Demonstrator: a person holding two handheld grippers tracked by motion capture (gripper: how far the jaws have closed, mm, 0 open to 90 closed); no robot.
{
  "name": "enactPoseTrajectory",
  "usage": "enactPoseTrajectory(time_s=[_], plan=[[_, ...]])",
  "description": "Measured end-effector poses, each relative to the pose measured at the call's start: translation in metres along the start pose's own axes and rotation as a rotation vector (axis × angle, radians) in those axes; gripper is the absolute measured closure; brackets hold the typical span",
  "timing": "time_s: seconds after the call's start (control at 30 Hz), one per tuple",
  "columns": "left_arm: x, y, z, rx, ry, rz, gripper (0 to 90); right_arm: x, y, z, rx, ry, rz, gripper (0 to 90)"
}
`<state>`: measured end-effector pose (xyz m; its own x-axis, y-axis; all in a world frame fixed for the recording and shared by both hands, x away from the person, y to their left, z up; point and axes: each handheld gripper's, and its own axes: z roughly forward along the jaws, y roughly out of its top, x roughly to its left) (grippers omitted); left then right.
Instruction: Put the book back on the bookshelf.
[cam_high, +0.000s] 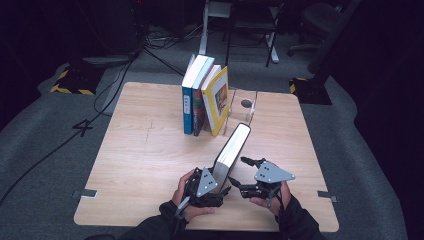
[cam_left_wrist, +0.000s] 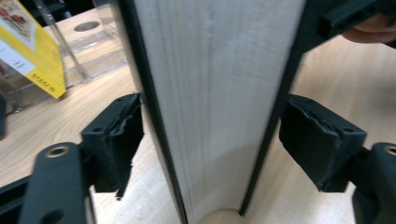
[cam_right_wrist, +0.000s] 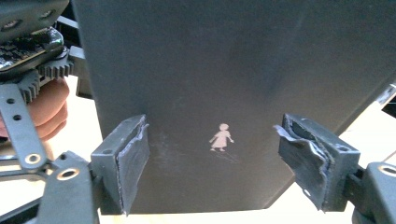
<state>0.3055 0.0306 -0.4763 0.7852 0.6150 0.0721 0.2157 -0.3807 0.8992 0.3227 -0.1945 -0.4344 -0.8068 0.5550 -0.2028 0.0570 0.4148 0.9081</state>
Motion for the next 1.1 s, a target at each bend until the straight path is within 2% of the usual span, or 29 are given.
enactPoseTrajectory(time_s=[0.07, 0.13, 0.23, 0.33, 0.4, 0.43, 0.47, 0.5, 0.53, 0.57, 0.63, 0.73, 0.87, 1.1], plan=[[0.002, -0.001, 0.001, -0.004, 0.012, 0.012, 31.1, -0.002, 0.000, 0.000, -0.006, -0.030, 0.000, 28.8], [0.006, -0.002, 0.000, -0.011, -0.008, -0.001, 32.6, -0.007, -0.001, -0.003, -0.013, -0.036, 0.021, 29.1], [0.014, -0.002, -0.004, 0.009, -0.025, 0.022, 36.3, -0.015, -0.001, -0.010, -0.012, -0.042, 0.020, 31.3], [0.025, -0.003, -0.011, 0.023, -0.025, 0.013, 45.2, -0.023, -0.003, -0.017, -0.003, -0.056, 0.019, 31.4], [0.040, -0.005, -0.017, 0.041, -0.058, -0.006, 51.0, -0.030, -0.005, -0.020, -0.003, -0.063, 0.030, 31.4], [0.040, -0.005, -0.017, 0.041, -0.058, -0.006, 52.1, -0.030, -0.005, -0.020, -0.003, -0.063, 0.030, 31.4], [0.047, -0.006, -0.020, 0.049, -0.093, -0.007, 52.1, -0.033, -0.007, -0.022, -0.009, -0.065, 0.038, 31.7], [0.052, -0.007, -0.023, 0.055, -0.121, -0.001, 52.6, -0.035, -0.008, -0.025, -0.018, -0.061, 0.051, 32.0], [0.059, -0.008, -0.028, 0.070, -0.163, 0.028, 52.9, -0.038, -0.010, -0.027, -0.017, -0.059, 0.059, 32.0], [0.059, -0.008, -0.028, 0.070, -0.163, 0.028, 53.1, -0.038, -0.010, -0.027, -0.017, -0.059, 0.059, 32.0], [0.063, -0.010, -0.033, 0.079, -0.194, 0.046, 53.1, -0.040, -0.011, -0.028, -0.014, -0.060, 0.059, 31.9], [0.066, -0.012, -0.039, 0.084, -0.216, 0.055, 53.3, -0.040, -0.012, -0.029, -0.011, -0.047, 0.055, 31.7], [0.069, -0.015, -0.047, 0.095, -0.249, 0.070, 53.4, -0.037, -0.011, -0.026, -0.011, -0.007, 0.055, 31.1], [0.072, -0.022, -0.065, 0.113, -0.322, 0.103, 53.2, -0.027, -0.010, -0.014, 0.009, 0.088, 0.037, 29.1]])
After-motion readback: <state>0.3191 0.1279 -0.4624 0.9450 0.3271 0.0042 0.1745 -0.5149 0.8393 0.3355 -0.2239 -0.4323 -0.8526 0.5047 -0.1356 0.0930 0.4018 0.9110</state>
